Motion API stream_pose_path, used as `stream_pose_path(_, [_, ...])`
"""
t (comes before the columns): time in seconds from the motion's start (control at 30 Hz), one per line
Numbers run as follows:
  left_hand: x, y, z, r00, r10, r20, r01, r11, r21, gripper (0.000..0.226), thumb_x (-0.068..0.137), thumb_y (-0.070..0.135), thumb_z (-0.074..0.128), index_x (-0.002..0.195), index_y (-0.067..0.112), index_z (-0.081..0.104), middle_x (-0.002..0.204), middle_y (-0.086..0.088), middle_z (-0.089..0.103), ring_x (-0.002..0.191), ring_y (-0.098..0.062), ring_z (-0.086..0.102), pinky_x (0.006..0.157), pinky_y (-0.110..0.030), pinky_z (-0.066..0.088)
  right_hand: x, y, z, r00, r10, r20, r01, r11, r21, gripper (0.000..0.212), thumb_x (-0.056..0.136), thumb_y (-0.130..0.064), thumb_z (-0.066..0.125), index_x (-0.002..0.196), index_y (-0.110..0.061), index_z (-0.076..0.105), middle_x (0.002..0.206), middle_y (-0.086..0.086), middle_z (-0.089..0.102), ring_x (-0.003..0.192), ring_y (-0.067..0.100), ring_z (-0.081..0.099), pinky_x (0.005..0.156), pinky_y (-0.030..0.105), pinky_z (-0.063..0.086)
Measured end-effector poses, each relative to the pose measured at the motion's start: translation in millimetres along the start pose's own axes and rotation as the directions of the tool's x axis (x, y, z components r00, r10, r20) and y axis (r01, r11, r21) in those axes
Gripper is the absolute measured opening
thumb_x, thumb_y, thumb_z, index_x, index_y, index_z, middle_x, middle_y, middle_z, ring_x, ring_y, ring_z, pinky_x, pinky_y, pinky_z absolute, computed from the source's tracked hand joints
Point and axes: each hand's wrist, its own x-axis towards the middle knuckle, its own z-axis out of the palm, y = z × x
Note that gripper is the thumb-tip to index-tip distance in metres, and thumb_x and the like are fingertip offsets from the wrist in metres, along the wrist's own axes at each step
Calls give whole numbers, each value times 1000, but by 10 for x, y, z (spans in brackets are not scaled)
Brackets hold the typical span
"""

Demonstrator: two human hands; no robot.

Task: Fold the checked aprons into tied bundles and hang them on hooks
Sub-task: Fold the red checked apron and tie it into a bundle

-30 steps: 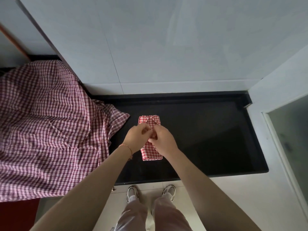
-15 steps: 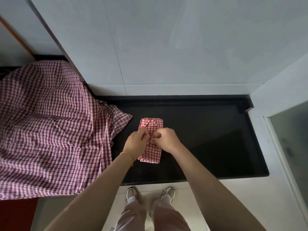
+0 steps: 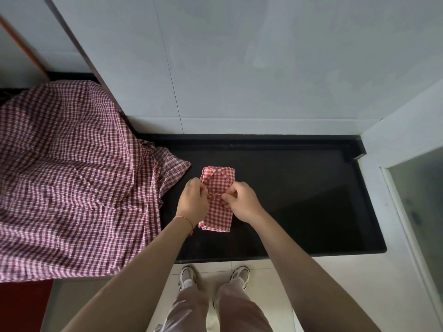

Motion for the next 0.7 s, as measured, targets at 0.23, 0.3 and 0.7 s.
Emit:
stream_pose_path(0.23, [-21, -119, -7, 949, -300, -99, 284, 947, -151, 8, 99, 8, 48, 93, 5, 52, 95, -7, 54, 83, -21, 54, 72, -34, 47, -131, 286, -72, 993, 72, -98, -84, 989, -122, 9, 99, -21, 60, 91, -19, 56, 105, 1, 57, 88, 10, 57, 78, 23, 43])
stream_pose_path(0.3, [-3, -128, -40, 947, -318, -47, 303, 932, -200, 11, 99, 11, 51, 89, 7, 52, 92, -9, 59, 82, -24, 60, 72, -35, 53, -137, 320, -84, 993, 54, -108, -70, 987, -143, 10, 98, -21, 61, 90, -19, 56, 102, -1, 56, 87, 9, 56, 79, 23, 43])
stream_pose_path(0.7, [126, 221, -314, 866, -153, 475, 27, 965, 261, 16, 98, 31, 54, 92, 17, 57, 82, -2, 63, 71, -14, 57, 70, -29, 50, -216, 35, 124, 978, -177, -108, 107, 875, -471, 36, 100, -25, 57, 132, -16, 45, 130, 4, 55, 118, 20, 55, 107, 35, 40])
